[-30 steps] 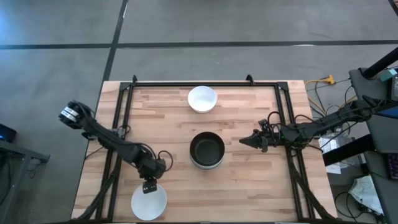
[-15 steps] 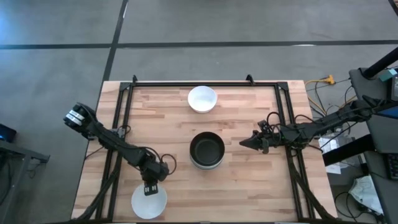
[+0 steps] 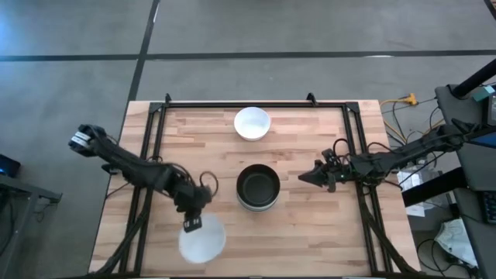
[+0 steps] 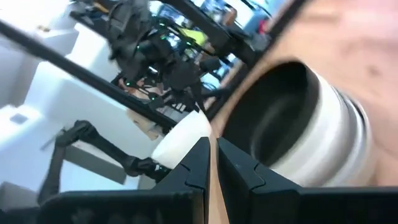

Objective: Nest bowls inside each other
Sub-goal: Stack the white bowl on the top of the black bowl

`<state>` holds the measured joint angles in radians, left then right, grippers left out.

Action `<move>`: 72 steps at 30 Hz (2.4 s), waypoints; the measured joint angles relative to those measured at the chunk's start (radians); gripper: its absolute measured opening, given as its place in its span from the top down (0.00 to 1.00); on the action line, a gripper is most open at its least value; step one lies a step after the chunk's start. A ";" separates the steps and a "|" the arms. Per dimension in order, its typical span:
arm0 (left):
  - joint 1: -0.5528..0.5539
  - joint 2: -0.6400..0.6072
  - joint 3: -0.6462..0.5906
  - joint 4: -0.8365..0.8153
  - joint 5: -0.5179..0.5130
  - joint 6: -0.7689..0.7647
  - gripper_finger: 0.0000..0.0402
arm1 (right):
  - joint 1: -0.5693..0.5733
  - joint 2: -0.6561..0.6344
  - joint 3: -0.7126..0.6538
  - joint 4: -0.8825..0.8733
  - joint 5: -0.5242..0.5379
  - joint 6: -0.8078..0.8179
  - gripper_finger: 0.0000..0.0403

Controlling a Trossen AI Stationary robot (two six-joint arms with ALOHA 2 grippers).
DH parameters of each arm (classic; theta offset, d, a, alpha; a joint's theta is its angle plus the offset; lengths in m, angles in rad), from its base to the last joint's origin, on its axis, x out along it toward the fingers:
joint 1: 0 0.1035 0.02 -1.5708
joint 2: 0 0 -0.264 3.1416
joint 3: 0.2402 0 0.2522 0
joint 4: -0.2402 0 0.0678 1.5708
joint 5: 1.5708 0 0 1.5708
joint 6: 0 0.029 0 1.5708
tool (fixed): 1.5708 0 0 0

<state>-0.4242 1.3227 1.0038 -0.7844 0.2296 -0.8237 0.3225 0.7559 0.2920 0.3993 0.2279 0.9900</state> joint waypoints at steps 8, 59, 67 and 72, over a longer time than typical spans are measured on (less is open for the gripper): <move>0.195 0.002 0.230 -0.011 -0.100 0.120 1.00 | -0.002 -0.002 0.157 0.005 0.001 -0.589 0.94; 0.537 0.752 1.250 -0.667 -0.024 0.235 1.00 | -0.220 -0.021 0.622 -0.991 0.009 -0.913 0.94; 0.510 0.751 1.200 -0.699 -0.030 0.232 1.00 | -0.220 -0.021 0.619 -0.992 0.009 -0.921 0.94; 0.514 0.752 1.172 -0.698 -0.065 0.240 1.00 | -0.221 -0.021 0.618 -0.992 0.009 -0.923 0.94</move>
<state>0.0898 2.0743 2.1760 -1.4822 0.1644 -0.5840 0.1017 0.7345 0.9104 -0.5922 0.2371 0.0666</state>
